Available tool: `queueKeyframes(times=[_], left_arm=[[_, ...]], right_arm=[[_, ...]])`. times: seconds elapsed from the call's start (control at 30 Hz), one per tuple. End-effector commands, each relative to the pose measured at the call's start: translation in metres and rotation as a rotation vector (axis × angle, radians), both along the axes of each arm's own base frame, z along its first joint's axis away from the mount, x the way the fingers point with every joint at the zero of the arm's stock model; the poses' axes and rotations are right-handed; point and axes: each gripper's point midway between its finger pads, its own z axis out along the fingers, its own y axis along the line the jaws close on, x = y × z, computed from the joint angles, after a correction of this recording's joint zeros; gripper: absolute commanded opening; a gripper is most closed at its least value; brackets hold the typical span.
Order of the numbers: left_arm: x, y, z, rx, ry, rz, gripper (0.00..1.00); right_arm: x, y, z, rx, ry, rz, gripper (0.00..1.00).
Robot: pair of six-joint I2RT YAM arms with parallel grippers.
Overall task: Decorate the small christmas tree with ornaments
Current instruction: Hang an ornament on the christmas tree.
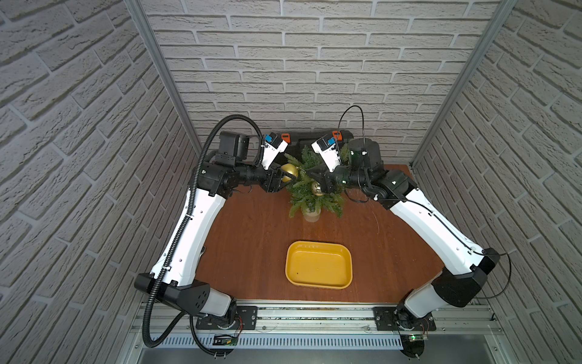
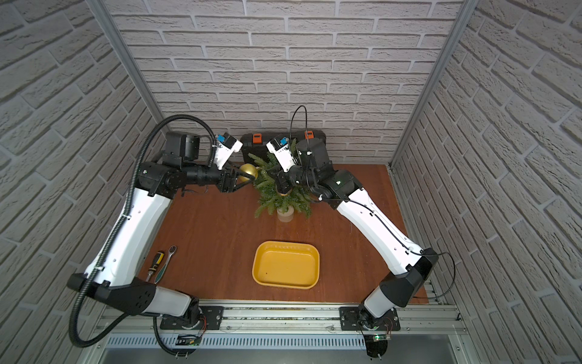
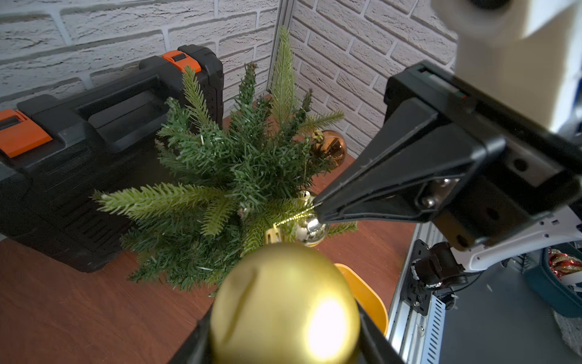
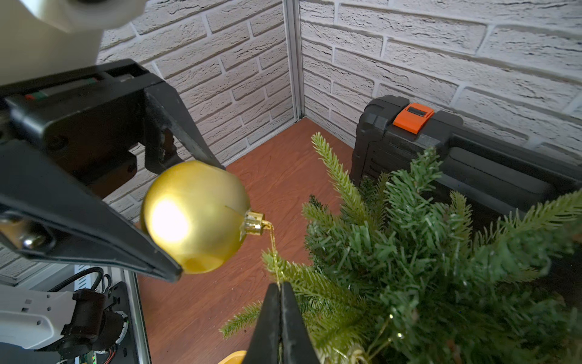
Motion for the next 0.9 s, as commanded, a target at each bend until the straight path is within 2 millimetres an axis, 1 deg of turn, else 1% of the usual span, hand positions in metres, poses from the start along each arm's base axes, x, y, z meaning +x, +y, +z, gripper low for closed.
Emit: queueKeyframes(times=[0.0, 0.13, 0.27, 0.43, 0.6, 0.73, 0.87], left_arm=[[0.006, 0.001, 0.016, -0.028, -0.045, 0.018, 0.35], [0.005, 0.001, 0.019, -0.036, -0.050, 0.018, 0.35], [0.001, 0.002, 0.025, -0.044, -0.072, 0.021, 0.35], [-0.002, 0.001, 0.030, -0.060, -0.072, 0.013, 0.34], [-0.003, 0.002, 0.030, -0.065, -0.057, 0.024, 0.34], [-0.004, 0.005, 0.030, -0.062, -0.045, 0.045, 0.34], [-0.006, 0.006, 0.029, -0.069, -0.029, 0.056, 0.34]], right_arm=[[-0.003, -0.002, 0.010, -0.003, -0.022, -0.002, 0.06], [-0.008, 0.001, 0.012, 0.010, -0.005, 0.014, 0.06], [-0.010, 0.000, 0.017, 0.060, 0.055, -0.019, 0.06], [-0.017, 0.010, 0.020, 0.144, 0.160, 0.001, 0.06], [-0.018, 0.013, 0.020, 0.197, 0.244, -0.020, 0.06], [-0.018, 0.009, 0.016, 0.195, 0.278, -0.052, 0.06], [-0.013, 0.000, 0.009, 0.138, 0.244, -0.110, 0.06]])
